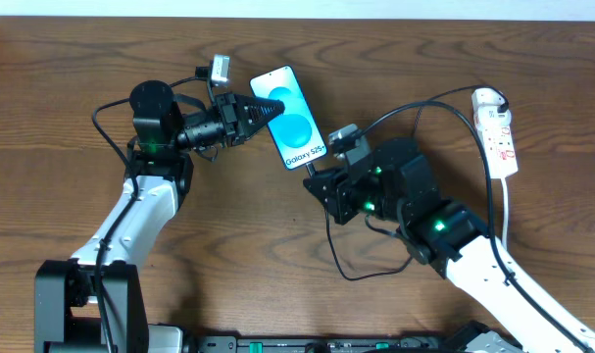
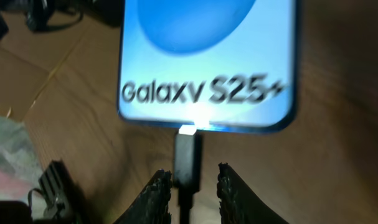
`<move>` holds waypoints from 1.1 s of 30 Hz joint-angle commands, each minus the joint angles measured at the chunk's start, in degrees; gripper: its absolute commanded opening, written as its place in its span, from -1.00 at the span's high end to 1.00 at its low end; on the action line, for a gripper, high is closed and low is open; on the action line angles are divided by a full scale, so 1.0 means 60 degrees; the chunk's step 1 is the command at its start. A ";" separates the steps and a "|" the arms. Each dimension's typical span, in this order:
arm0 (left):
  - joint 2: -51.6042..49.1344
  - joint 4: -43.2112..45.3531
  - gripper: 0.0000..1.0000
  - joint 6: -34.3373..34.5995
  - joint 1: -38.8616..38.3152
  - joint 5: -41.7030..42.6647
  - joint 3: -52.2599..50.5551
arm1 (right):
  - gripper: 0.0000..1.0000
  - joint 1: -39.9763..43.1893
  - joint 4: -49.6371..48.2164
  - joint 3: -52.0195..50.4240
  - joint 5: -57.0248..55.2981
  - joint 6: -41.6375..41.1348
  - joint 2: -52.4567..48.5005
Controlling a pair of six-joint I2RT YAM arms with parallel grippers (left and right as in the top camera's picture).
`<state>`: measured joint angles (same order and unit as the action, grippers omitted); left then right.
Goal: Plug charger to phone and switch on socket
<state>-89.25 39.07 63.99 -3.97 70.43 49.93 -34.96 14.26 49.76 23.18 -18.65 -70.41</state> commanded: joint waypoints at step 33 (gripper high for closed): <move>0.0102 0.0113 0.85 -0.0845 -0.0237 0.0856 0.0142 | 0.39 -0.0743 -0.1610 0.0069 -0.2091 0.0980 0.0073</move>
<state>-89.25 39.42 60.95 -3.90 71.83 50.43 -39.33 4.21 48.25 11.73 -14.33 -70.76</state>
